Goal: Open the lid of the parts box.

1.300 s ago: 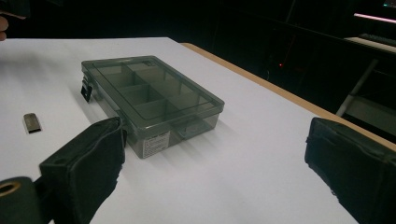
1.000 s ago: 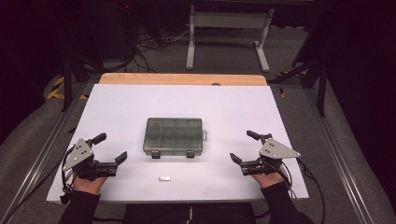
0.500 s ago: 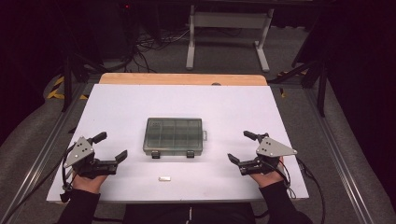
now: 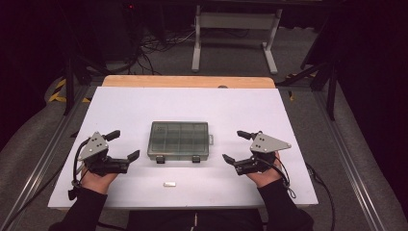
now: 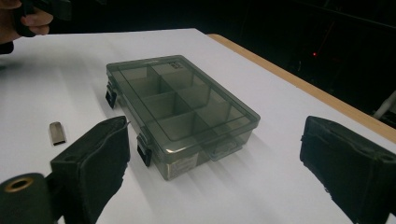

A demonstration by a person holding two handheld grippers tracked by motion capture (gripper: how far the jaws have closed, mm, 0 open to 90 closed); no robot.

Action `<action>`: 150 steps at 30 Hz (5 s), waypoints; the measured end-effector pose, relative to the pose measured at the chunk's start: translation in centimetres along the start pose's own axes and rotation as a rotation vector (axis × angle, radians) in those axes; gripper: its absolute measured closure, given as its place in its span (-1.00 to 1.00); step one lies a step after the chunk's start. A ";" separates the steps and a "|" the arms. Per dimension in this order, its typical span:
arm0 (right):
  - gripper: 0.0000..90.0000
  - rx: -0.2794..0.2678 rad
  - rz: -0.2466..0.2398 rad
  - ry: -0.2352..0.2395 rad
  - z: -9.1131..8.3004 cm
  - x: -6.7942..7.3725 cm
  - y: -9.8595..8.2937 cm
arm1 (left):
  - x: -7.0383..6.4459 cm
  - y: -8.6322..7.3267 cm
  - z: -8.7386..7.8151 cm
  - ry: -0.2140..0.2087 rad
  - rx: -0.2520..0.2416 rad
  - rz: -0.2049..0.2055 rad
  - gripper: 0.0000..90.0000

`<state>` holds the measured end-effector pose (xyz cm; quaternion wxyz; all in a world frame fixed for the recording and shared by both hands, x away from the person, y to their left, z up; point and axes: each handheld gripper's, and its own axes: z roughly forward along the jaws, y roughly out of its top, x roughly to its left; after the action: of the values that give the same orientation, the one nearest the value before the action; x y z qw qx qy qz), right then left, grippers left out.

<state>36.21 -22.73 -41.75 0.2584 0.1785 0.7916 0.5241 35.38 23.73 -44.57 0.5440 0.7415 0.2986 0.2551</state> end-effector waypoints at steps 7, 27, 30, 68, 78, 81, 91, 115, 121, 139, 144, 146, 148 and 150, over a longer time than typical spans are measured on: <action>-0.77 0.032 0.000 0.029 1.8 0.3 0.6 | 0.1 0.5 1.0 -0.039 0.025 0.009 -0.95; -0.52 0.131 0.044 0.134 5.2 0.4 0.8 | 0.7 0.5 2.8 -0.111 0.094 -0.021 -0.84; -0.48 0.149 0.048 0.143 5.6 0.4 0.7 | 0.9 0.4 3.0 -0.139 0.115 -0.038 -0.79; 0.15 0.372 0.098 0.160 8.1 1.0 -1.7 | 1.2 -1.5 5.4 -0.226 0.348 -0.019 -0.13; 0.38 0.382 0.078 0.151 8.1 1.1 -1.8 | 1.3 -1.8 5.7 -0.236 0.379 -0.019 0.02; 0.43 0.387 0.076 0.150 8.1 1.2 -1.8 | 1.4 -1.9 5.8 -0.241 0.388 -0.023 0.06; 0.50 0.394 0.068 0.145 8.1 1.3 -1.8 | 1.2 -2.0 6.1 -0.256 0.414 -0.004 0.22; 0.59 0.377 0.077 0.150 8.0 1.2 -1.8 | 0.8 -2.1 6.3 -0.240 0.435 0.036 0.41; 0.59 0.376 0.077 0.149 8.0 1.3 -1.7 | 0.8 -2.1 6.3 -0.240 0.438 0.039 0.41; 0.63 0.312 0.090 0.133 7.4 0.9 -1.0 | 1.0 -2.1 6.0 -0.239 0.434 0.038 0.39; 0.63 0.300 0.092 0.130 7.2 0.9 -0.9 | 1.3 -1.8 4.8 -0.245 0.402 0.020 0.41; 0.63 0.293 0.094 0.130 7.1 0.9 -0.8 | 1.5 -1.6 4.3 -0.261 0.371 -0.003 0.45; 0.63 0.287 0.096 0.129 7.1 0.9 -0.7 | 1.6 -1.4 4.1 -0.285 0.343 -0.033 0.54; 0.63 0.282 0.099 0.129 7.0 0.8 -0.6 | 1.6 -1.3 4.0 -0.299 0.328 -0.043 0.68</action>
<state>39.72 -17.33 -44.74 0.1535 0.2178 0.8625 0.4302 39.09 22.53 -46.87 0.4595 0.8431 0.2679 0.0789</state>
